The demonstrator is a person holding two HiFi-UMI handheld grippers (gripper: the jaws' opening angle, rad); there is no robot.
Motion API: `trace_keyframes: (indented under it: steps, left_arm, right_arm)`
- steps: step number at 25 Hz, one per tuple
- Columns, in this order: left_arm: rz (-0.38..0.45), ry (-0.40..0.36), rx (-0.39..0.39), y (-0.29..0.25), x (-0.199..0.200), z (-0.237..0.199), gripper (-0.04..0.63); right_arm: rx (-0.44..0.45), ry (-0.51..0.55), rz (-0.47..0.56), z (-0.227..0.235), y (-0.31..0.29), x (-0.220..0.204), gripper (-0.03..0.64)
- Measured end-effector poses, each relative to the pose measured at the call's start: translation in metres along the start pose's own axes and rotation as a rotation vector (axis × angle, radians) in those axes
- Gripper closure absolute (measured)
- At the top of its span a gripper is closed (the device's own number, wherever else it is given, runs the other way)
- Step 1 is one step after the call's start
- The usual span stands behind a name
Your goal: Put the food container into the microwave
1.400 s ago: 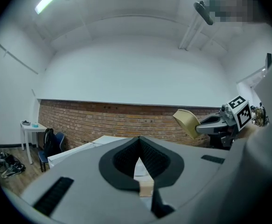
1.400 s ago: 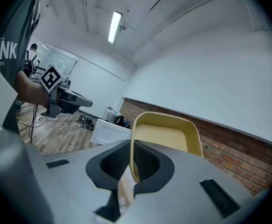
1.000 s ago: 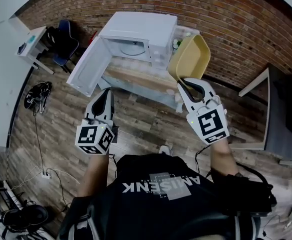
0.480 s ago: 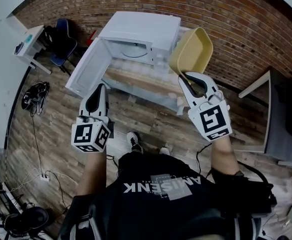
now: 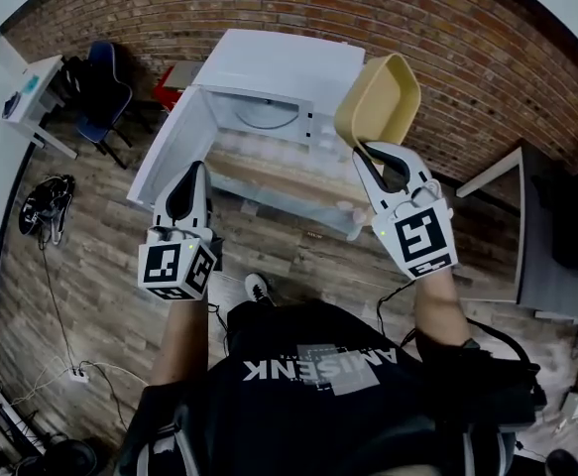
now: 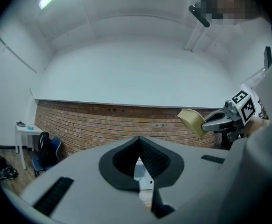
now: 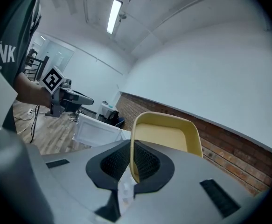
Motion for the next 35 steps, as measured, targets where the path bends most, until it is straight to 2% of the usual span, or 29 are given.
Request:
trace_keyframes:
  steps: [15, 21, 29, 35]
  left_arm:
    - [0.018, 0.045, -0.056, -0.05, -0.025, -0.095, 0.583]
    - [-0.008, 0.062, -0.071, -0.058, -0.053, -0.126, 0.583]
    - [-0.042, 0.08, -0.146, -0.064, -0.084, -0.162, 0.583]
    - [-0.08, 0.106, -0.156, -0.069, -0.11, -0.177, 0.583]
  right_arm:
    - [-0.078, 0.003, -0.036, 0.002, -0.087, 0.043, 0.565]
    - [0.008, 0.013, -0.068, -0.028, -0.121, 0.038, 0.565]
    - [0.054, -0.002, -0.134, -0.069, -0.168, 0.031, 0.565]
    - [0.126, 0.019, -0.189, -0.094, -0.201, 0.01, 0.565]
Point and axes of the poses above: the fingertips, and each gripper's own axes: y backward along the fingers, z to its right, x out of its top, the point moved 9 cm from there along y, backward along the fingers, and after that the axes turned 10 degrees about -y, right-handed, at the moved point
